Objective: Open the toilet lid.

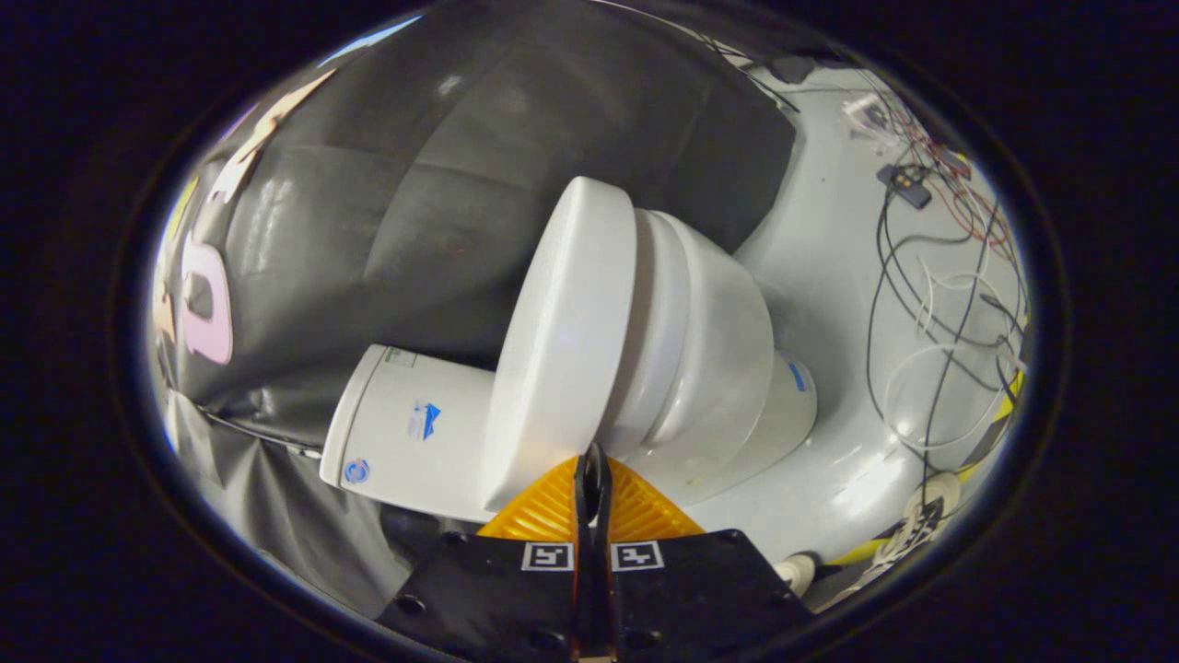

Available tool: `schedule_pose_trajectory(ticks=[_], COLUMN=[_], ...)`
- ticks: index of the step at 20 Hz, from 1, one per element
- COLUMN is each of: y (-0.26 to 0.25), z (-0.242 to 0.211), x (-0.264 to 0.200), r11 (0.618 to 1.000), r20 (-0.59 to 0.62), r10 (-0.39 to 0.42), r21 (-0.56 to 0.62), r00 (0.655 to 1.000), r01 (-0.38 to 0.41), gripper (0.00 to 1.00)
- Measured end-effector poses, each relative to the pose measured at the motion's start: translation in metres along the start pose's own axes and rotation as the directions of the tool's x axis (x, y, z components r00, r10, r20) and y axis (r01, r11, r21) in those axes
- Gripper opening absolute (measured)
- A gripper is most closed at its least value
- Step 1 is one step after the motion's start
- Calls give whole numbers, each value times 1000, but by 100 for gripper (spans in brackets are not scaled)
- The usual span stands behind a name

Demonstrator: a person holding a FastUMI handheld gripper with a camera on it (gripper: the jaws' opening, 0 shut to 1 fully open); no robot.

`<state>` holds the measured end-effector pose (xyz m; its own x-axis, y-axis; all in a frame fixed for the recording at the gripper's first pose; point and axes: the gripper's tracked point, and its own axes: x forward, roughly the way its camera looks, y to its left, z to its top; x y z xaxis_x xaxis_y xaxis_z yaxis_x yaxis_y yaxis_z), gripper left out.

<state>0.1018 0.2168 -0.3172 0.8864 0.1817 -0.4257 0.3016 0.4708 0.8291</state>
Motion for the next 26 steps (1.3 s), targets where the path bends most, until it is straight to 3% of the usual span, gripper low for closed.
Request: schedule_pose_trajectory(ticks=[10, 17, 21, 26], y=[55, 96, 128, 171], z=[18, 28, 32, 34], x=[-20, -28, -32, -37], r11=[988, 977, 934, 914], r20=[60, 87, 132, 162], r10=[-60, -59, -67, -49], r21=[-141, -197, -341, -390], r00=[996, 994, 989, 986], r01=[68, 75, 109, 109], gripper=[1, 0, 1, 0])
